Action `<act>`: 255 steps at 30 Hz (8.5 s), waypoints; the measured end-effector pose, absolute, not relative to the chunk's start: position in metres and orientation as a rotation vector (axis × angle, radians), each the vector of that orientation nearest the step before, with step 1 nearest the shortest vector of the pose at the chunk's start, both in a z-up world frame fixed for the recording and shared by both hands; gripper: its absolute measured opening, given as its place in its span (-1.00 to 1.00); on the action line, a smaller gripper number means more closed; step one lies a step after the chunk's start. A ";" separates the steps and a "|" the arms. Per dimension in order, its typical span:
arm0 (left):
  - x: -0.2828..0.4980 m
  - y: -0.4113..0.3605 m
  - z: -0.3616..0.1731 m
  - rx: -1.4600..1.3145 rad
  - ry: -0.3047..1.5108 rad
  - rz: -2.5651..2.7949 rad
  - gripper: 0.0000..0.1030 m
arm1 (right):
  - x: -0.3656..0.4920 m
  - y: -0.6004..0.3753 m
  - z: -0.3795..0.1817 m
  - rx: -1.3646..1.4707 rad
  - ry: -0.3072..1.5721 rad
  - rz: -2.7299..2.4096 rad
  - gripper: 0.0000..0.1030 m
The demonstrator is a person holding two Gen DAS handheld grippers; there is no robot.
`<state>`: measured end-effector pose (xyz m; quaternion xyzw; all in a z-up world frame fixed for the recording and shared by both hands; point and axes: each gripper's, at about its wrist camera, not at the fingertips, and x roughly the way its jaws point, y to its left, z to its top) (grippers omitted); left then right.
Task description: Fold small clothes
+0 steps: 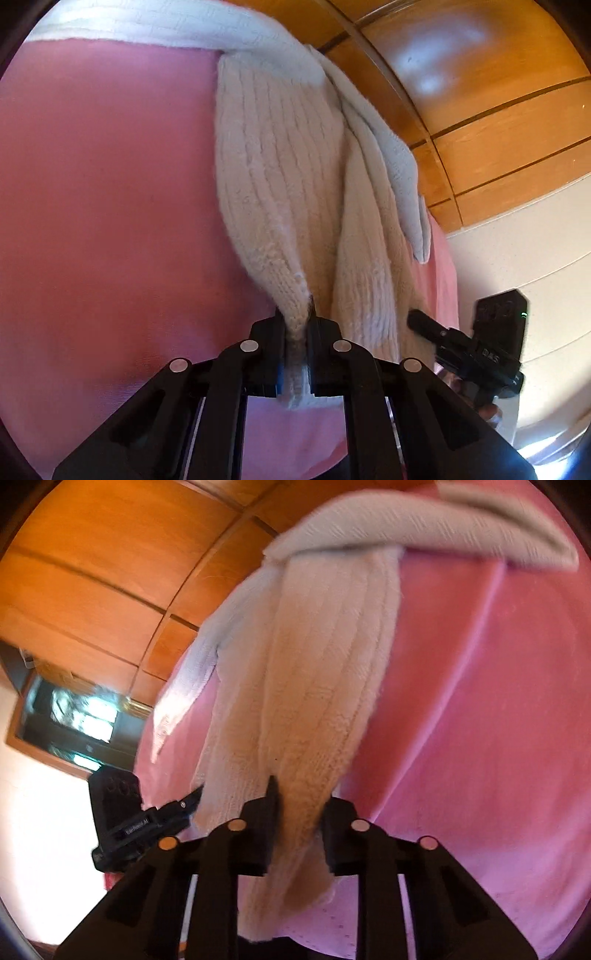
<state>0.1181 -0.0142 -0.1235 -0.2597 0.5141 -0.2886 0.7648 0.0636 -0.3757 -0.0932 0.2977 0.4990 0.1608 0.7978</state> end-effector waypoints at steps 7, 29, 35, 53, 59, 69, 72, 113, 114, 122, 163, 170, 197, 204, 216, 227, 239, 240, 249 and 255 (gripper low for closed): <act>0.106 0.042 -0.029 -0.578 0.970 -0.712 -0.88 | 0.022 -0.395 0.000 0.506 0.862 0.363 -0.89; 0.069 0.134 -0.107 -0.671 1.180 -0.485 -0.03 | -0.012 -0.440 -0.090 0.514 1.062 0.077 0.14; 0.101 0.142 -0.081 -0.657 1.079 -0.450 -0.03 | 0.052 -0.447 -0.075 0.512 0.974 0.059 0.05; 0.287 0.087 -0.109 -0.672 1.089 -0.331 0.34 | 0.191 -0.421 -0.123 0.327 1.082 0.039 -0.78; 0.327 0.098 -0.108 -0.665 1.002 -0.229 -0.84 | 0.190 -0.424 -0.105 0.126 0.993 -0.071 -0.89; 0.368 0.139 -0.079 -0.417 0.961 -0.012 -0.69 | 0.206 -0.439 -0.130 -0.072 1.000 -0.297 -0.83; 0.351 0.135 -0.087 -0.434 1.042 -0.104 0.17 | 0.195 -0.445 -0.117 0.015 1.004 -0.254 -0.45; 0.078 0.147 -0.062 -0.605 1.096 -0.521 -0.18 | -0.022 -0.424 -0.059 0.468 1.097 0.219 -0.88; 0.082 0.144 -0.070 -0.605 1.102 -0.515 -0.09 | -0.018 -0.422 -0.063 0.470 1.101 0.210 -0.88; 0.093 0.120 -0.100 -0.530 1.139 -0.538 -0.93 | -0.015 -0.430 -0.045 0.491 1.061 0.226 -0.87; 0.090 0.076 -0.049 -0.178 0.964 -0.353 -0.07 | 0.065 -0.510 -0.052 0.334 0.933 -0.167 -0.30; 0.105 0.003 -0.063 -0.119 1.018 -0.459 -0.07 | 0.168 -0.505 -0.043 -0.005 0.903 -0.240 0.02; 0.209 -0.175 -0.089 0.076 1.086 -0.706 -0.07 | 0.183 -0.809 0.010 0.426 0.766 -0.742 -0.88; 0.264 -0.213 -0.103 0.057 1.119 -0.599 -0.07 | 0.178 -0.824 -0.009 0.588 0.765 -0.677 -0.88; 0.234 -0.094 -0.092 -0.227 1.136 -0.505 -0.07 | 0.256 -0.604 0.043 0.519 0.698 -0.040 -0.88; 0.219 0.006 -0.077 -0.420 1.062 -0.476 0.32 | 0.301 -0.334 0.009 0.389 0.852 0.487 -0.09; 0.253 0.020 -0.108 -0.536 1.095 -0.473 0.28 | 0.222 -0.438 -0.023 0.494 0.908 0.146 0.33; 0.259 0.013 -0.112 -0.534 1.109 -0.472 0.12 | 0.209 -0.452 -0.033 0.521 0.925 0.111 0.33; 0.279 -0.009 -0.083 -0.448 0.990 -0.435 -0.91 | 0.194 -0.477 -0.049 0.590 0.904 0.049 0.31; 0.285 -0.004 -0.100 -0.331 1.058 -0.345 -0.18 | 0.239 -0.440 -0.085 0.471 0.986 0.000 0.32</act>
